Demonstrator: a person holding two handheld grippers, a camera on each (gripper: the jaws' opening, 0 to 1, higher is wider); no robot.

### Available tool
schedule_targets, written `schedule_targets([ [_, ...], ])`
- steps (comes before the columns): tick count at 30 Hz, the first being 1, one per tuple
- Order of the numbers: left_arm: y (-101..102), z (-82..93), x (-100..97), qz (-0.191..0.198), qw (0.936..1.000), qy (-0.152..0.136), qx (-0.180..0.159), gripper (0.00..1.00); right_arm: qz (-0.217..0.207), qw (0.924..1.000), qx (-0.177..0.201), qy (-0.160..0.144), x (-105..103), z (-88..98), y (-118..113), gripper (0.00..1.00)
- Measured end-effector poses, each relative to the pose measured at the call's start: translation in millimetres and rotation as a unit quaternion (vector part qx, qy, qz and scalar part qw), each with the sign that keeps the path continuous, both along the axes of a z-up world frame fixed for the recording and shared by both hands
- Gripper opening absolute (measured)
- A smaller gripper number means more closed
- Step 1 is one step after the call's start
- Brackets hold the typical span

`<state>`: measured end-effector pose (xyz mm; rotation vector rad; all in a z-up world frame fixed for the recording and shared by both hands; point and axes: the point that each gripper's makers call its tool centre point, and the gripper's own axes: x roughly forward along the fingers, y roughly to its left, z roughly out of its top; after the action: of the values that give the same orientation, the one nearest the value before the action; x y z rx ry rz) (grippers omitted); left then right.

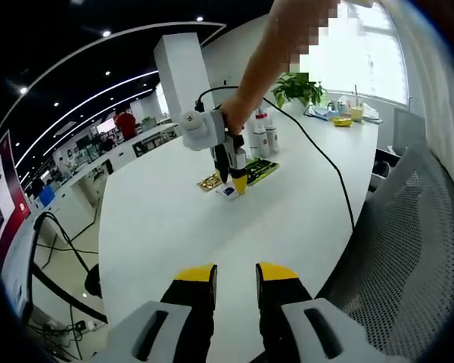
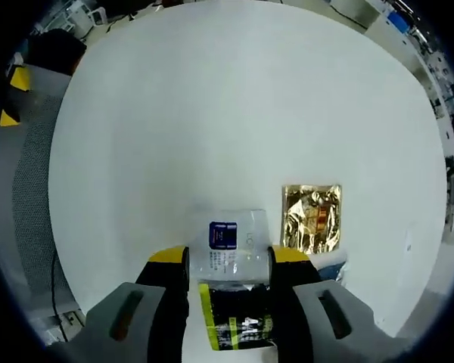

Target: Arrange the skincare products in the storage area until every visible bottle or jar stands upright without overlapping.

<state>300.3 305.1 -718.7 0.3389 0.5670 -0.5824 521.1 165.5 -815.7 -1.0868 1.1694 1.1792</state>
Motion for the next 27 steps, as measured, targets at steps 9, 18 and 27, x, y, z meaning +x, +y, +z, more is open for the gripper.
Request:
schedule_targets([
  [9, -4, 2.6, -1.2, -0.01, 0.9999, -0.004, -0.004, 0.22, -0.08, 0.9882, 0.102, -0.083, -1, 32.9, 8, 0.51],
  [18, -10, 7.3, -2.3, -0.025, 0.9995, -0.013, -0.015, 0.22, -0.192, 0.9344, 0.261, -0.148, -56, 80.7, 23, 0.56],
  [27, -14, 8.1, -4.6, -0.028, 0.9993, -0.014, -0.022, 0.23, -0.317, 0.8598, 0.389, -0.096, -132, 106.8, 37, 0.61],
])
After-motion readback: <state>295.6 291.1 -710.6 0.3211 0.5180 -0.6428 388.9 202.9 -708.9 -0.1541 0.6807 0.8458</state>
